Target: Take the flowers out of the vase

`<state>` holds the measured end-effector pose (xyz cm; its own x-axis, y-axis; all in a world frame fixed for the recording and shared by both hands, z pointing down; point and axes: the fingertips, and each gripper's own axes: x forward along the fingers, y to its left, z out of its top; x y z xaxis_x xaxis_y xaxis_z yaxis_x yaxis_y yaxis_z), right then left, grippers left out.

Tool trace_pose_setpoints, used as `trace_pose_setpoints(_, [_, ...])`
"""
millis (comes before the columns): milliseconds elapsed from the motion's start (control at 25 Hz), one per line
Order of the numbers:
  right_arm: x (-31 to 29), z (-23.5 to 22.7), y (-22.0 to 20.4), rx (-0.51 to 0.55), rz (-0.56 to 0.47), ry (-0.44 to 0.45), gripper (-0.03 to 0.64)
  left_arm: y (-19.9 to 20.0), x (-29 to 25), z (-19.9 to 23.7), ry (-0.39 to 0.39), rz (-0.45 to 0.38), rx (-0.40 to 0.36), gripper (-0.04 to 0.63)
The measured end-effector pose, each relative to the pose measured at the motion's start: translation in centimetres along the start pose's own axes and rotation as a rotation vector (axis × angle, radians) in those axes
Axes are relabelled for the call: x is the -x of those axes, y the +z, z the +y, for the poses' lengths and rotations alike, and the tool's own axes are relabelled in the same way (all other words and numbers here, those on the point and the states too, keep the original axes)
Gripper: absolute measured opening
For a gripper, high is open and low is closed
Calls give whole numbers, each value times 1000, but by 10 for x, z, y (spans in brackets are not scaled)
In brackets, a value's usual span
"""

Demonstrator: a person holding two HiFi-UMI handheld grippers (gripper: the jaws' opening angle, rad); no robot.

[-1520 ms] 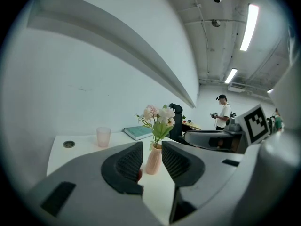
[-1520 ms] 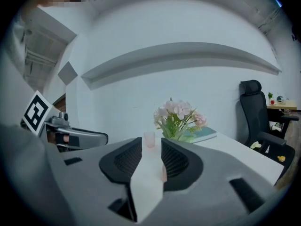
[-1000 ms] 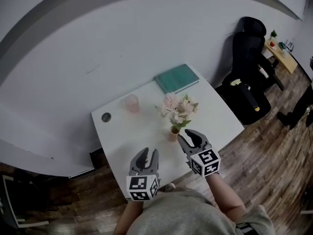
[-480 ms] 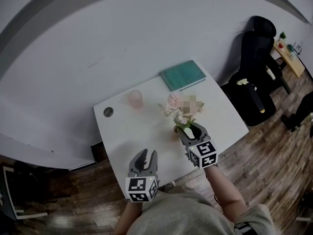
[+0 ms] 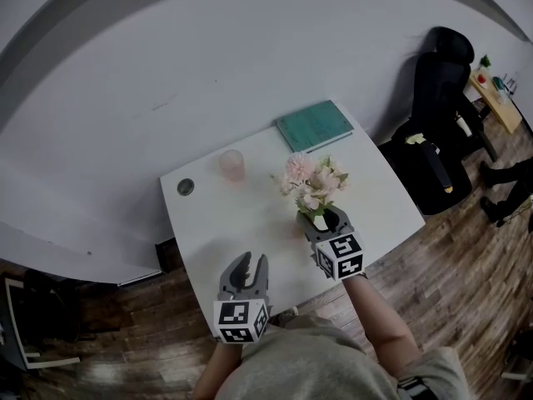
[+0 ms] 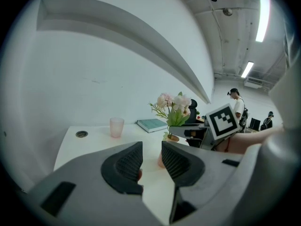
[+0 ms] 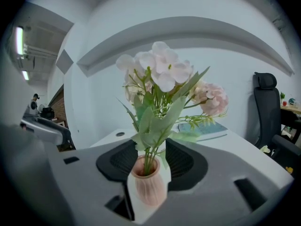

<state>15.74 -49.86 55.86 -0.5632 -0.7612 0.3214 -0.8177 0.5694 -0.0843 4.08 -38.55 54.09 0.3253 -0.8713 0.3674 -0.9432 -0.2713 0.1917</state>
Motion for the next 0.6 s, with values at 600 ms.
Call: trace_pose_setpoints(600, [-1, 5, 0, -3, 1, -21, 58, 0, 14, 8, 7, 0, -2, 115])
